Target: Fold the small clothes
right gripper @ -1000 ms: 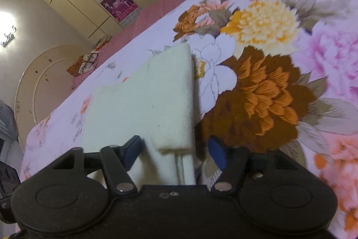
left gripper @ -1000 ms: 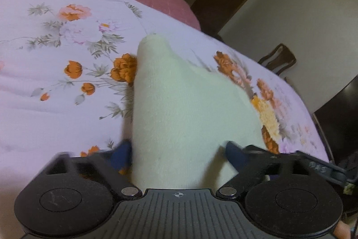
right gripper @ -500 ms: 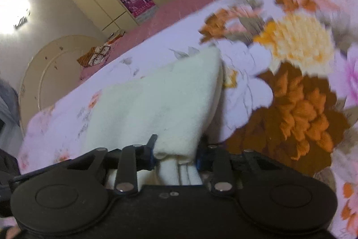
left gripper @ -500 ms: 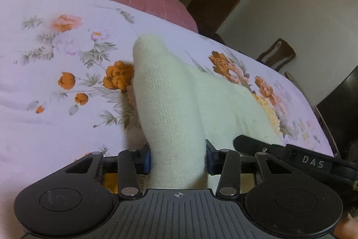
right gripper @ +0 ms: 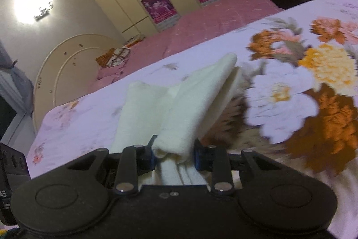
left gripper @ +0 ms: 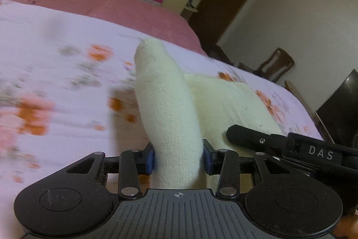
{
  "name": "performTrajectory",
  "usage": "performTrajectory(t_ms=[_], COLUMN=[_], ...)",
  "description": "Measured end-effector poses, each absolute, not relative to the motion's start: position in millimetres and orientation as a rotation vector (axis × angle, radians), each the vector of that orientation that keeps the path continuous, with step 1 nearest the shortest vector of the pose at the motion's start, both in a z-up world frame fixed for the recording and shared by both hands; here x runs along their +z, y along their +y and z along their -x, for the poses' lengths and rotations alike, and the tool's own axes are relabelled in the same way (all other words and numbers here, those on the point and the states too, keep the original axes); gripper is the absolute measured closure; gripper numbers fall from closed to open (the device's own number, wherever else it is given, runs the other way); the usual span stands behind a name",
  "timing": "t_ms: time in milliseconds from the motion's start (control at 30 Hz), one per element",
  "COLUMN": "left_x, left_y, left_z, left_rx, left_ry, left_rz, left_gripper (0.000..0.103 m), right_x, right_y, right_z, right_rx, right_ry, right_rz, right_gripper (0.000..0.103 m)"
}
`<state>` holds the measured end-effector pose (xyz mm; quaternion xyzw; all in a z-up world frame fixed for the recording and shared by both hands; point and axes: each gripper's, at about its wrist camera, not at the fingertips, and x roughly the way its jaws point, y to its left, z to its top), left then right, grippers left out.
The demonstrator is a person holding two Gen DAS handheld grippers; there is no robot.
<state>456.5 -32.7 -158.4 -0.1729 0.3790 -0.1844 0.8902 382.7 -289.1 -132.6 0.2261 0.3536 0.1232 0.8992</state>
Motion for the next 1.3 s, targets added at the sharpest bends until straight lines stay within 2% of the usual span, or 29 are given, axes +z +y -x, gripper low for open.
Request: performTrajectory(t_ms=[400, 767, 867, 900, 1000, 1067, 1100, 1133, 1200, 1300], left_x=[-152.7, -207.0, -222.9, -224.7, -216.4, -202.7, -196.0, -190.3, -183.6, -189.4], left_y=[154.0, 257.3, 268.6, 268.4, 266.2, 266.8, 266.0, 264.0, 255.5, 243.5], left_z=[-442.5, -477.5, -474.1, -473.3, -469.8, -458.6, -450.4, -444.1, -434.3, -423.0], left_rx=[-0.271, -0.203, -0.187, -0.193, -0.174, -0.13, -0.123, -0.134, -0.18, -0.21], left_ry=[0.75, 0.765, 0.757, 0.75, 0.745, 0.708, 0.684, 0.668, 0.669, 0.713], left_rz=[0.378, 0.396, 0.409, 0.398, 0.36, 0.338, 0.326, 0.311, 0.261, 0.237], left_gripper=[0.062, 0.061, 0.033, 0.031, 0.028, 0.028, 0.028, 0.028, 0.028, 0.028], right_x=[-132.0, -165.2, -175.9, -182.0, -188.9, -180.7, -172.5, -165.3, -148.1, -128.4], right_y=[-126.8, -23.8, -24.8, -25.9, -34.9, -37.2, -40.4, -40.6, -34.7, -14.0], right_z=[-395.6, -435.3, -440.4, -442.5, -438.5, -433.6, -429.0, -424.1, -412.4, -396.0], right_rx=[0.357, 0.367, 0.314, 0.298, 0.253, 0.221, 0.205, 0.19, 0.18, 0.23], right_ry=[0.73, 0.762, 0.77, 0.796, 0.816, 0.804, 0.789, 0.774, 0.732, 0.69], right_rz=[-0.492, -0.473, -0.431, -0.425, -0.42, -0.412, -0.4, -0.381, -0.315, -0.199], right_gripper=[0.074, 0.074, 0.073, 0.069, 0.047, 0.044, 0.046, 0.058, 0.069, 0.074])
